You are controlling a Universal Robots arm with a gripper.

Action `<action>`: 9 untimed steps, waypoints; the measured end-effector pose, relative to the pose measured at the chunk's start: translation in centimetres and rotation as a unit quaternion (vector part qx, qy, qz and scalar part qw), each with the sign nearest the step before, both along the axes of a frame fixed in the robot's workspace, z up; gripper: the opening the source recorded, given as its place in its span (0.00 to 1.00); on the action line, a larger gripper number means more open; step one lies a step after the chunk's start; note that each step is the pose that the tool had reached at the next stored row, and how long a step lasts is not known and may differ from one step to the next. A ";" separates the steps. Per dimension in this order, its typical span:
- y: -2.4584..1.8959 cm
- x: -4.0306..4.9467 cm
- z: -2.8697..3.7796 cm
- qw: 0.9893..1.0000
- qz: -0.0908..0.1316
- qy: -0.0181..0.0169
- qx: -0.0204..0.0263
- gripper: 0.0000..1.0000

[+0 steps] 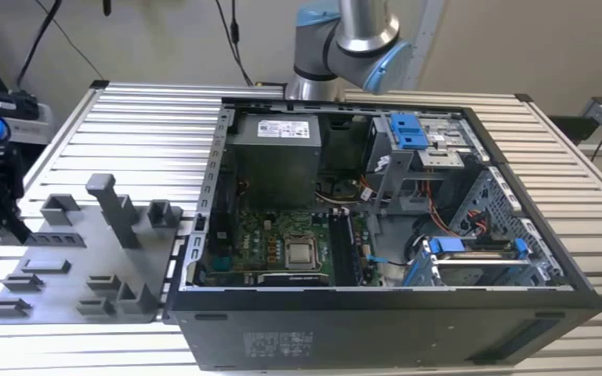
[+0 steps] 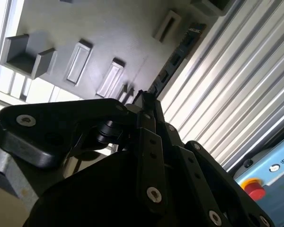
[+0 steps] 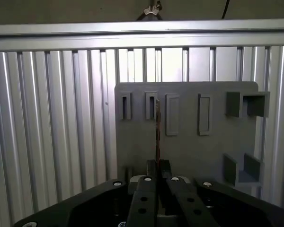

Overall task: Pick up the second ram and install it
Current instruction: 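Pick up the second ram and move it above second insertion slot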

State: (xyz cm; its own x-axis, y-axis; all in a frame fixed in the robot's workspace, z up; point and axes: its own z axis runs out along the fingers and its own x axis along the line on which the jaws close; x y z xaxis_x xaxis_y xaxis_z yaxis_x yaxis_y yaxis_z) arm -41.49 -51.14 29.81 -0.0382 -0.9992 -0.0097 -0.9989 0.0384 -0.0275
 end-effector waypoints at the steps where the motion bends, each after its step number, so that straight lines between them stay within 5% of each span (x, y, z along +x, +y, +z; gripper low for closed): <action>1: 0.00 0.00 0.12 1.000 0.000 0.000 0.000 0.14; 9: 0.00 0.00 1.15 1.000 0.000 0.000 0.000 0.14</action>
State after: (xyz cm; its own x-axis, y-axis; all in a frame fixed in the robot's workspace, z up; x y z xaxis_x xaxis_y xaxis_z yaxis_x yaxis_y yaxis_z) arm -41.49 -51.14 30.96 -0.0383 -0.9992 -0.0097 -0.9989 0.0386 -0.0275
